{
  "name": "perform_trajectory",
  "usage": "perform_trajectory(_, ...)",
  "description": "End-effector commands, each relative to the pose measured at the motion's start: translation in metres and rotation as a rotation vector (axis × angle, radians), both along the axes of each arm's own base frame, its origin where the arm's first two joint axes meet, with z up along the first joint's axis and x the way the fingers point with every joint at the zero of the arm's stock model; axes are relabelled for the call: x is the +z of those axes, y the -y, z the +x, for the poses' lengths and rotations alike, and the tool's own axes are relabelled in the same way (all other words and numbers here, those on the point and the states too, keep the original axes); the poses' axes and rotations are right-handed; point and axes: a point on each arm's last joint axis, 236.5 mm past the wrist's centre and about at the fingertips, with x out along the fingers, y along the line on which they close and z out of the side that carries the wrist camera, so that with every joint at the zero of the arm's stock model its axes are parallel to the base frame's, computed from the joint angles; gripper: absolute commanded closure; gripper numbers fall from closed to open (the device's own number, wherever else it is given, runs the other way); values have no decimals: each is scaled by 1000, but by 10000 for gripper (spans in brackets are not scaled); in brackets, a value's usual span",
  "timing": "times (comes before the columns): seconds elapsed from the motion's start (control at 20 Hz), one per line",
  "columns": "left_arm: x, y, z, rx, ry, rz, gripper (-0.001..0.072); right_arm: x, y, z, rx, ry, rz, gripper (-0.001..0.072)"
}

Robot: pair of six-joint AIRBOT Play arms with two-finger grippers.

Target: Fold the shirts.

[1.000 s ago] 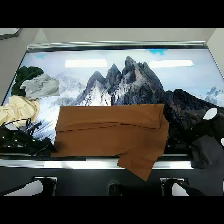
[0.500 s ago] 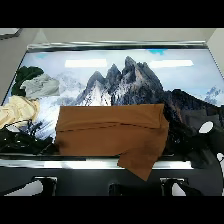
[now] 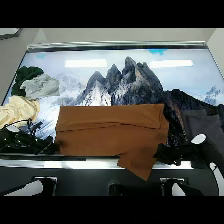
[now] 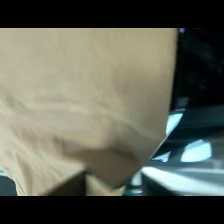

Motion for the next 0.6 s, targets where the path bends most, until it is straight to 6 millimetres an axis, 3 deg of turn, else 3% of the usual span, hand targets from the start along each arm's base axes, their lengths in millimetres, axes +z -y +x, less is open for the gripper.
perform_trajectory(0.0,0,0,1,-1,4,2,676,-6,-3,6,-43,29,5,665)
perform_trajectory(0.1,2,0,1,-19,15,-5,677,1,-5,8,14,52,25,663)
perform_trajectory(0.2,12,0,10,-41,68,-14,678,17,0,24,37,96,21,667)
perform_trajectory(0.45,68,-12,71,29,289,38,681,88,29,112,-1,340,-76,669)
perform_trajectory(0.55,82,-19,100,61,352,80,682,109,35,149,2,442,-120,670)
